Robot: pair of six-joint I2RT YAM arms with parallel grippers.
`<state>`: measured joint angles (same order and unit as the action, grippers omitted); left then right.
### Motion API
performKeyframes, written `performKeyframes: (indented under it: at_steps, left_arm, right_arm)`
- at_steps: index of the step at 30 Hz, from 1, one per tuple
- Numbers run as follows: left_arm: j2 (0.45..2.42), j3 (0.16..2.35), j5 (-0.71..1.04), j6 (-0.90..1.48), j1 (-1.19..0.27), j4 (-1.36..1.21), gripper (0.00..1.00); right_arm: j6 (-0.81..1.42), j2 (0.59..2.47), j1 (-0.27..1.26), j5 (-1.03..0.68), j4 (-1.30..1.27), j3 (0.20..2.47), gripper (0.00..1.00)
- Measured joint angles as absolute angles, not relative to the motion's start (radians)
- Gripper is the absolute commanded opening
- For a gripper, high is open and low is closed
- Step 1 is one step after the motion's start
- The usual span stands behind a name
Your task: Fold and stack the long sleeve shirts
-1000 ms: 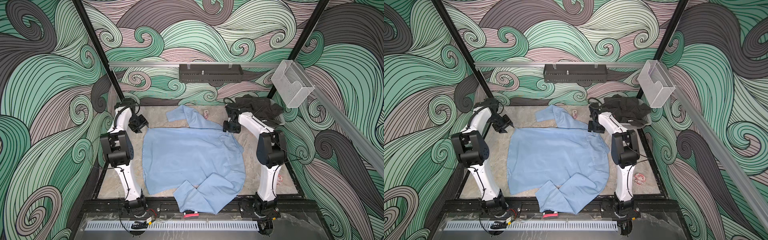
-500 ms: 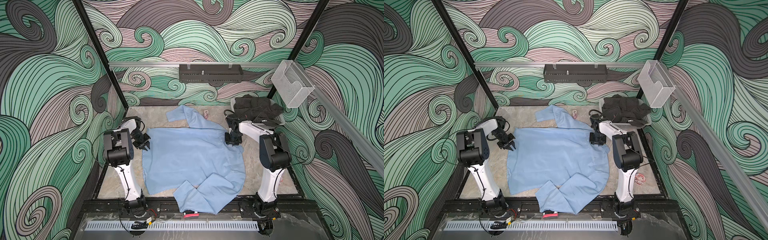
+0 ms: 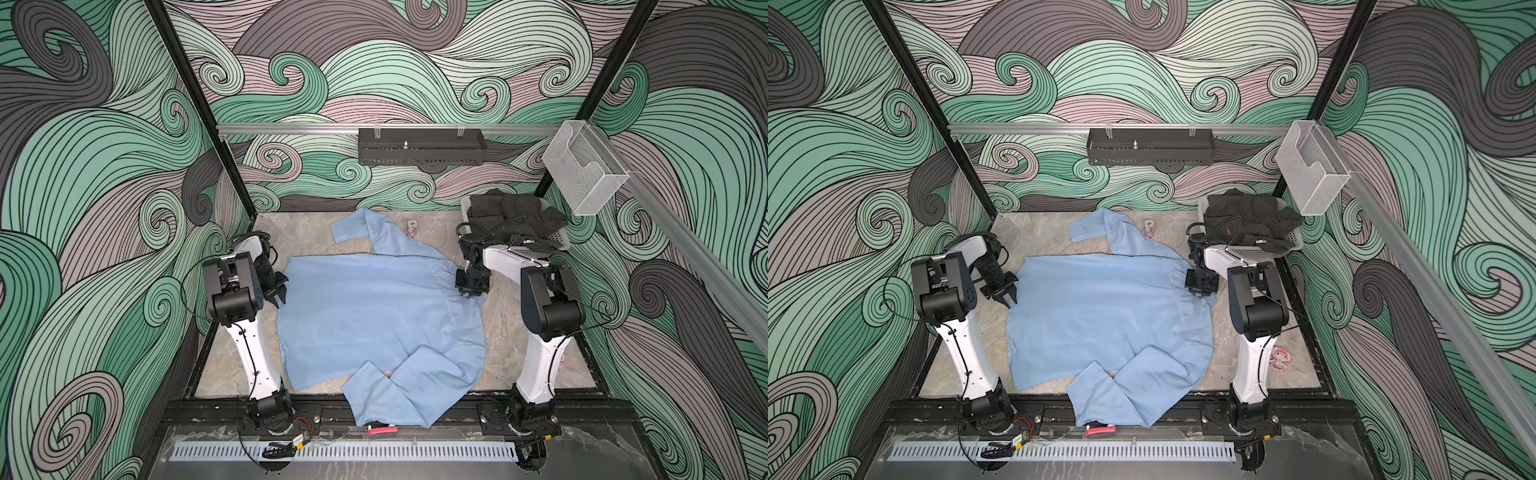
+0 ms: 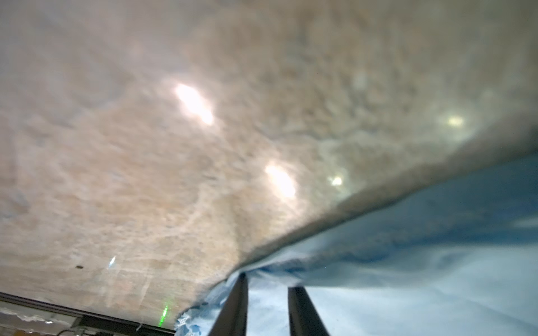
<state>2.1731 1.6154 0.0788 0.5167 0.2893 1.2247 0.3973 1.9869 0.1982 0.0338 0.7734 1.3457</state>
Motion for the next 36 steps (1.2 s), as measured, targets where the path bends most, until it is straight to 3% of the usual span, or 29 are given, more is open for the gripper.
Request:
performKeyframes:
  at_steps: [3, 7, 10, 12, 20, 25, 36]
  left_arm:
    - [2.14, 1.612, 0.091, 0.505, 0.273, 1.192, 0.51]
    - [1.992, 1.549, 0.133, 0.513, 0.179, 1.141, 0.5]
    - [1.865, 1.442, 0.191, 0.545, 0.112, 1.091, 0.5]
    - [1.831, 1.361, 0.218, 0.568, 0.104, 1.077, 0.5]
    - [1.977, 1.271, 0.277, 0.621, 0.141, 1.065, 0.51]
    - [2.09, 1.433, 0.276, 0.626, 0.141, 1.142, 0.52]
    - [2.421, 2.049, 0.287, 0.622, 0.126, 1.289, 0.52]
  right_arm:
    - [0.4, 1.973, 0.199, 0.023, 0.761, 1.332, 0.39]
    - [0.4, 1.919, 0.211, 0.014, 0.759, 1.297, 0.43]
    - [0.407, 1.861, 0.221, -0.019, 0.757, 1.289, 0.41]
    - [0.419, 1.839, 0.229, -0.06, 0.738, 1.289, 0.34]
    - [0.53, 1.995, 0.237, -0.159, 0.706, 1.35, 0.3]
    - [0.586, 2.021, 0.235, -0.115, 0.7, 1.393, 0.29]
    - [0.646, 2.155, 0.231, -0.001, 0.771, 1.608, 0.29]
